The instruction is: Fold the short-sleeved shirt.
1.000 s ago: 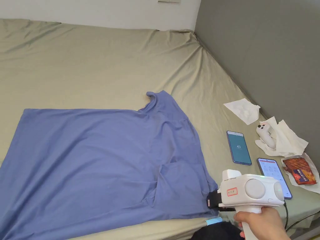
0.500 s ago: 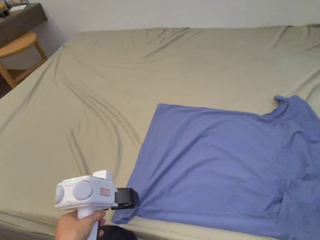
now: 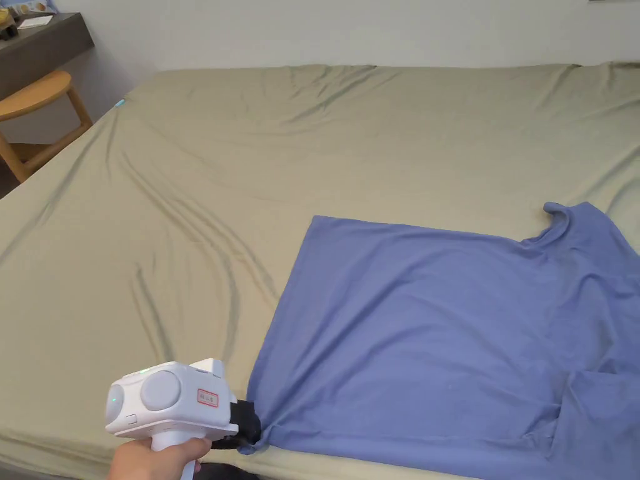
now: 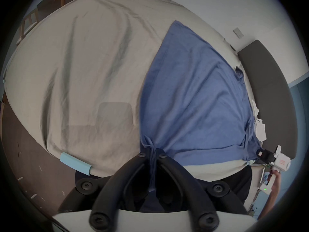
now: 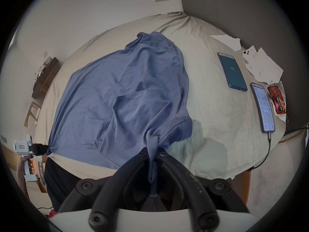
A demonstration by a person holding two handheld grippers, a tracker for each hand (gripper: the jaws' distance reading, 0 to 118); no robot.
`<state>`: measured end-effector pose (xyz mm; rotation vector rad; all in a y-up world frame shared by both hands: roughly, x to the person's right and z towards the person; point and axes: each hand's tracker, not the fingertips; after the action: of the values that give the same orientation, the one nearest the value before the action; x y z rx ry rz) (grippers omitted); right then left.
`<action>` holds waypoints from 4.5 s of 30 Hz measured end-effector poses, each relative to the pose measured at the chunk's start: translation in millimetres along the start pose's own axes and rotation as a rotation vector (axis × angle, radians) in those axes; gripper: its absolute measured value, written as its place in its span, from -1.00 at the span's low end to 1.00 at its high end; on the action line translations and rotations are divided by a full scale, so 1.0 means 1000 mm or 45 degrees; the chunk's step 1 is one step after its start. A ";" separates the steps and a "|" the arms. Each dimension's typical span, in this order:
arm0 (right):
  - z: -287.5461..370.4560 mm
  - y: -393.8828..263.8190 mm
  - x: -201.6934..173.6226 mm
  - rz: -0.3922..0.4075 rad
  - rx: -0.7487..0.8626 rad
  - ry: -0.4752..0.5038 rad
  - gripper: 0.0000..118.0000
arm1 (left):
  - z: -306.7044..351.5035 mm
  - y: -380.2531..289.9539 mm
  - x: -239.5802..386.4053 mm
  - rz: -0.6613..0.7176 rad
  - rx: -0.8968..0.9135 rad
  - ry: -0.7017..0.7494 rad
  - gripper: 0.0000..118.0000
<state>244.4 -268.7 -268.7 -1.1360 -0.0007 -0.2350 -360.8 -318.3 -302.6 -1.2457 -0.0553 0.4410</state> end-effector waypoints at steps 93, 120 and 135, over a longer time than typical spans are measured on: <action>-0.118 0.115 0.043 -0.040 0.025 -0.054 -0.83 | 0.109 0.016 0.111 -0.544 1.017 -0.354 -0.93; -0.075 0.099 0.020 0.005 0.090 -0.031 -0.84 | -0.061 0.114 0.050 -0.056 0.254 0.008 -0.97; -0.015 0.087 0.025 0.004 0.199 0.070 -0.83 | 0.008 0.093 0.026 0.025 0.270 -0.219 -0.97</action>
<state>283.0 -251.8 -350.3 -0.9740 0.0309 -0.2590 -366.3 -279.1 -391.4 -0.9987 -0.1388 0.5561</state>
